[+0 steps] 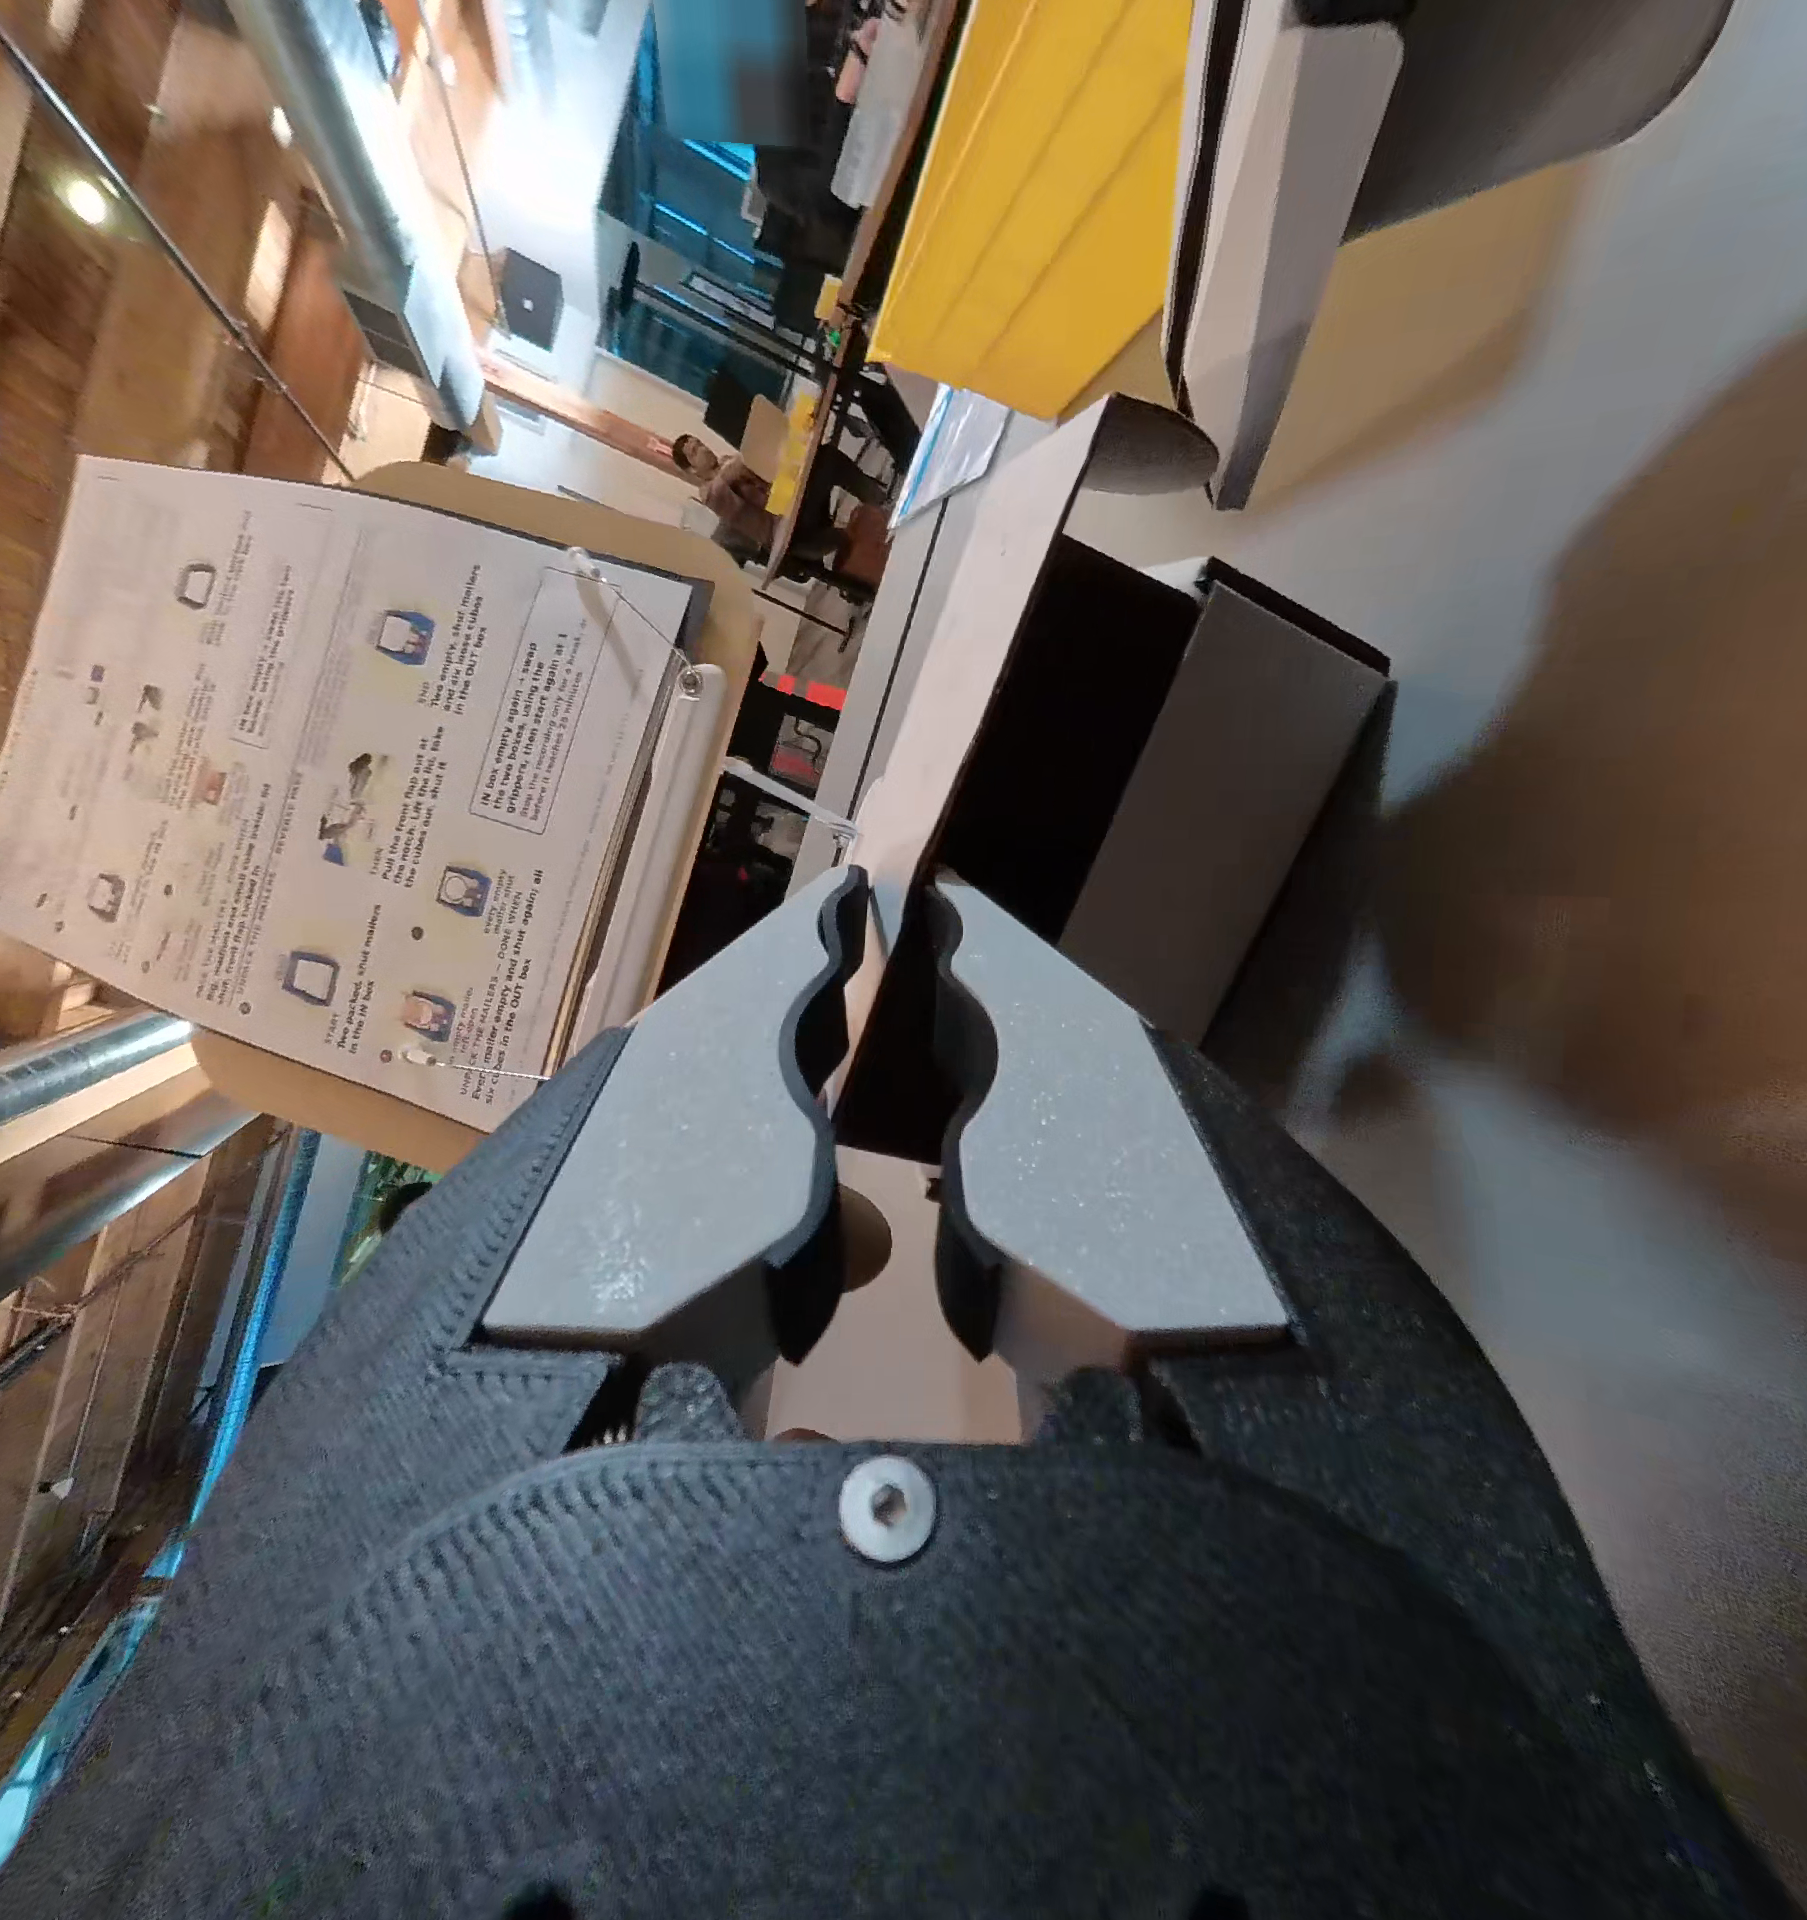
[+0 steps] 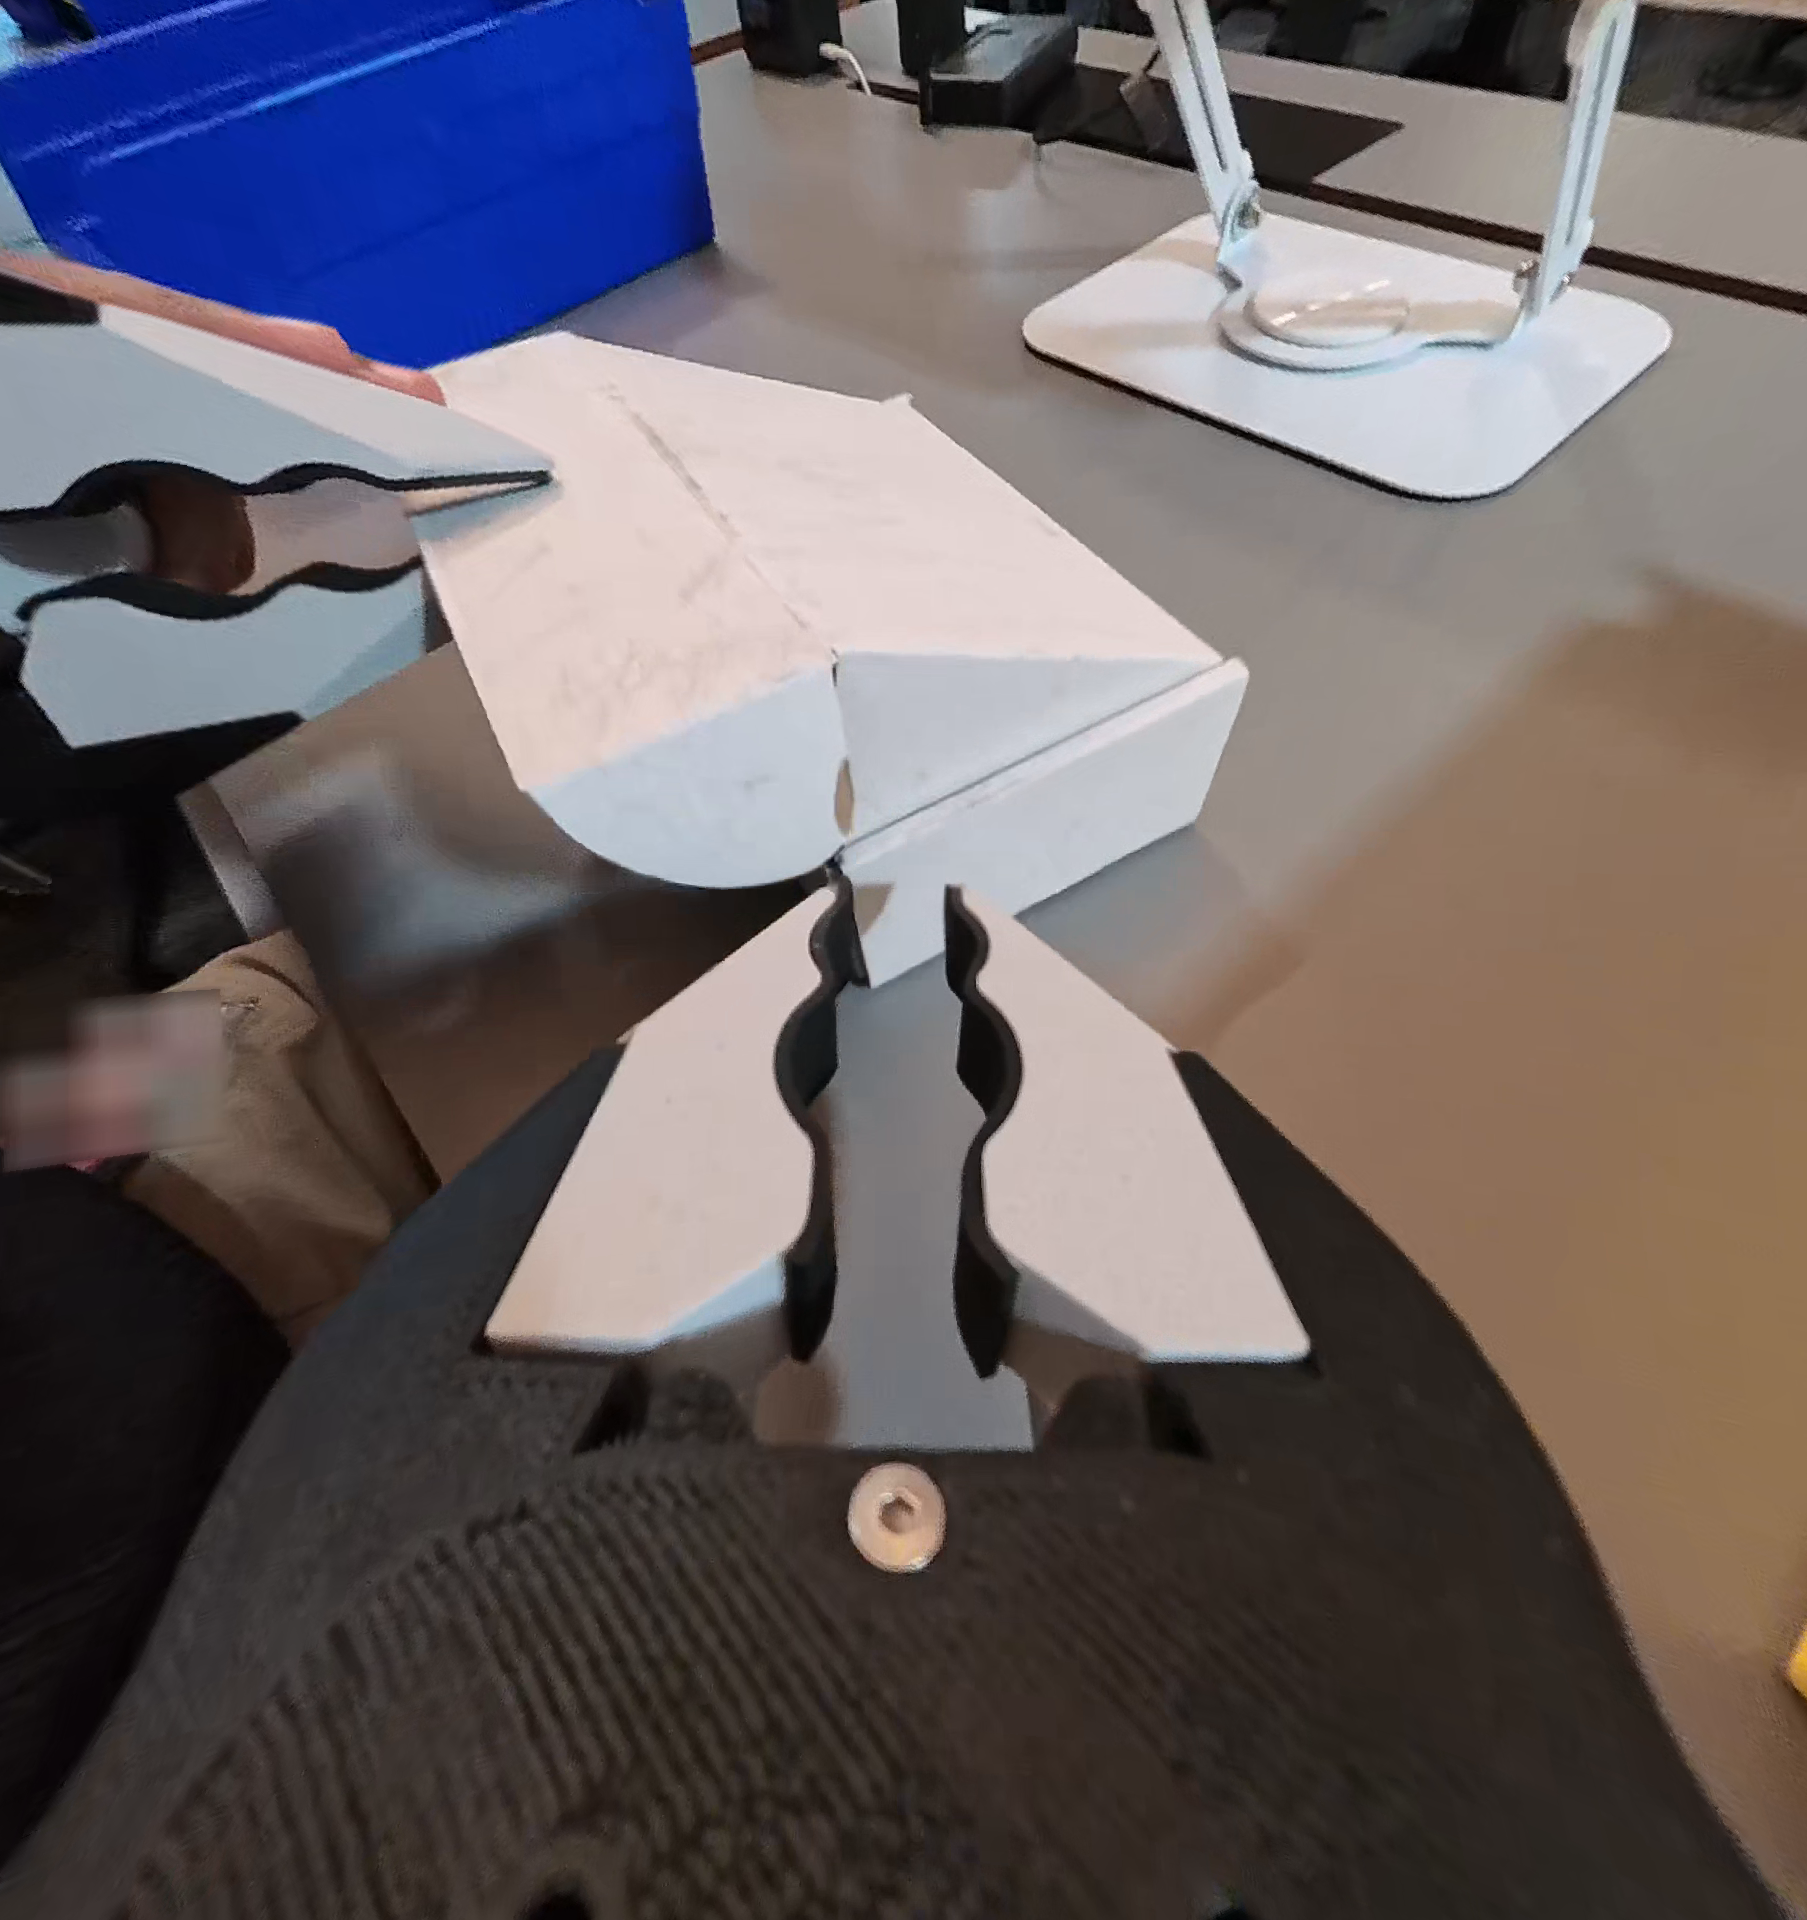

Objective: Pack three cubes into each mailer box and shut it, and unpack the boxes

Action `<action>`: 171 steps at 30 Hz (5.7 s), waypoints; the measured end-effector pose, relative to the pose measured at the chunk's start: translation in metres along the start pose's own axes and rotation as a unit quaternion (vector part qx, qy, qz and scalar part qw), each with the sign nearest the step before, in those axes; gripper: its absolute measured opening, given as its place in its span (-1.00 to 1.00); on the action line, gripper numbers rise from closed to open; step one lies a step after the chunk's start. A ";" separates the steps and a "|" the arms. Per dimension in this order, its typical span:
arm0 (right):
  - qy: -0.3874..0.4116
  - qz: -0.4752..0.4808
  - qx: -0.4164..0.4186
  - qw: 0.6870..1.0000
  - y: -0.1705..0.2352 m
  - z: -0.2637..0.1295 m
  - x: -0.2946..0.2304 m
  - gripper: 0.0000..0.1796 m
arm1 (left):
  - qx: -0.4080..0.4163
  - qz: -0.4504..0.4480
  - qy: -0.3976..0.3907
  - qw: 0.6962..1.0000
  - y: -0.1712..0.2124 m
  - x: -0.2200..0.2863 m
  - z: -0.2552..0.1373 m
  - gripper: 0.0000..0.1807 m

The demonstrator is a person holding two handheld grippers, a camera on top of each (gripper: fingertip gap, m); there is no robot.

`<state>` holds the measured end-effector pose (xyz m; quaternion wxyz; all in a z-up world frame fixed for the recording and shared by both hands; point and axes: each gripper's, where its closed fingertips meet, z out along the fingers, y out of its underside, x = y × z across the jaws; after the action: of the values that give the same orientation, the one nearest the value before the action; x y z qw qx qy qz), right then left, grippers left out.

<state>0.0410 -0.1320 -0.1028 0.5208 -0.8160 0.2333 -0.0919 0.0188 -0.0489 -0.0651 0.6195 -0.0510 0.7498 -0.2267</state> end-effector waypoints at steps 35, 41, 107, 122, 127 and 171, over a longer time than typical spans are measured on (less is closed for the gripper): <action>-0.069 -0.071 0.002 0.995 0.001 0.006 -0.042 -1.00 | 0.013 0.073 0.065 0.995 0.008 0.026 -0.013 -0.84; -0.086 -0.067 0.003 0.994 0.001 0.007 -0.047 -1.00 | 0.017 0.073 0.062 0.995 0.005 0.027 -0.013 -0.82; -0.130 -0.143 0.021 0.981 -0.004 0.039 -0.104 -0.94 | -0.031 -0.667 0.168 0.725 0.007 0.045 -0.039 -0.99; -0.014 -0.267 0.045 0.963 -0.024 0.052 -0.078 -0.90 | -0.050 -0.585 0.159 0.794 0.023 0.040 -0.042 -1.00; -0.021 -0.233 0.038 0.972 -0.023 0.057 -0.075 -0.91 | -0.060 -0.587 0.174 0.789 0.029 0.042 -0.045 -1.00; -0.068 -0.350 0.002 0.934 -0.022 0.067 -0.070 -0.75 | -0.086 -0.664 0.164 0.724 0.038 0.051 -0.029 -1.00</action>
<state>0.0126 -0.0370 -0.1067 0.4723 -0.8491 -0.1029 -0.2131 -0.0128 -0.0248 -0.1231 0.1707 -0.5509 0.6303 -0.5197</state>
